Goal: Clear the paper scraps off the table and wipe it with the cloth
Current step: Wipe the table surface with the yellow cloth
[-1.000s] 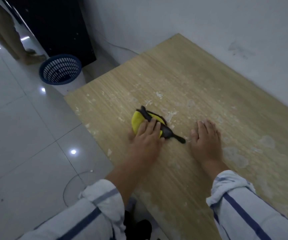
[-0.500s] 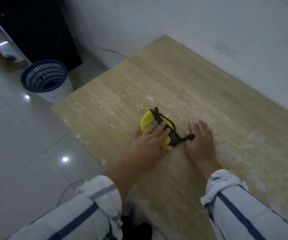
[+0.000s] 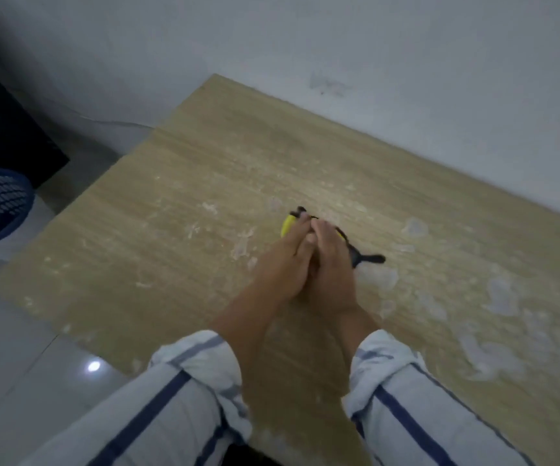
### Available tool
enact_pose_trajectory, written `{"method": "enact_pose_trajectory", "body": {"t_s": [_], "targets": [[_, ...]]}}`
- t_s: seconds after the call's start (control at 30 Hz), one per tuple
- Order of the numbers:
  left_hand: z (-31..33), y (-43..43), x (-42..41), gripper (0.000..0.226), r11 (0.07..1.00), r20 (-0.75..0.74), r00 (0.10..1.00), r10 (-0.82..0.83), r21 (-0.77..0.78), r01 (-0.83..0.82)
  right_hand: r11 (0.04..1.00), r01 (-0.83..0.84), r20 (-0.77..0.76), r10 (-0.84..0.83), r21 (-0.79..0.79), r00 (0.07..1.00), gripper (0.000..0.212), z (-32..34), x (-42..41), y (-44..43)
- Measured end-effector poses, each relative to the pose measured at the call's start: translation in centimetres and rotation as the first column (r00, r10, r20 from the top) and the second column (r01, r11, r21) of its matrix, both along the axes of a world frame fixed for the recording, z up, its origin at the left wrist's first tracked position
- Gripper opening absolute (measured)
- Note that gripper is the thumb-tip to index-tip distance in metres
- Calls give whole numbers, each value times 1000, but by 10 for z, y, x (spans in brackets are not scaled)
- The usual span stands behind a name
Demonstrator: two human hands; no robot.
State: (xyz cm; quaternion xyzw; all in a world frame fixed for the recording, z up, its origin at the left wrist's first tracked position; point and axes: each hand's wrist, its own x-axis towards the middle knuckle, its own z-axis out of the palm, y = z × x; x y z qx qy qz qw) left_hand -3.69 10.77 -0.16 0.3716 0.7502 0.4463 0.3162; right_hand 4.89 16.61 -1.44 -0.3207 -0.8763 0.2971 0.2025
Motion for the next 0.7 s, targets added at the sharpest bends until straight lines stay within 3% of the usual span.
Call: {"method": "enact_pose_trajectory", "body": {"t_s": [0.03, 0.1, 0.2, 0.3, 0.4, 0.47, 0.5, 0.57, 0.63, 0.7], "targets": [[0, -2, 0, 49, 996, 15, 999, 32, 77, -33, 998, -63, 41, 63, -10, 997, 46, -3, 2, -2], [-7, -8, -3, 53, 993, -115, 992, 52, 110, -39, 991, -122, 176, 111, 53, 978, 48, -10, 8, -1], [-18, -9, -5, 59, 995, -319, 948, 10, -89, -40, 982, -77, 349, 11, 174, 937, 47, -15, 24, 15], [-19, 3, 5, 56, 936, -498, 851, -164, -351, -25, 948, 174, 358, -265, 266, 895, 44, -14, 60, 50], [-21, 15, 18, 56, 916, -545, 804, -238, -402, -2, 832, 497, 417, -553, 245, 721, 40, -4, 118, 88], [-21, 26, 27, 57, 913, -554, 787, -271, -408, 27, 738, 647, 373, -665, 193, 647, 35, 1, 132, 106], [-22, 32, 32, 57, 910, -563, 774, -290, -411, 42, 722, 672, 307, -685, 165, 661, 35, 6, 124, 110], [-24, 46, 43, 57, 910, -580, 756, -305, -411, 52, 797, 584, 215, -604, 153, 768, 42, 11, 91, 107], [-26, 63, 54, 56, 914, -583, 755, -301, -401, 55, 910, 377, 238, -410, 173, 881, 41, 5, 62, 92], [-28, 82, 61, 56, 918, -583, 760, -288, -394, 45, 944, 233, 272, -293, 232, 917, 42, -4, 62, 91]]}}
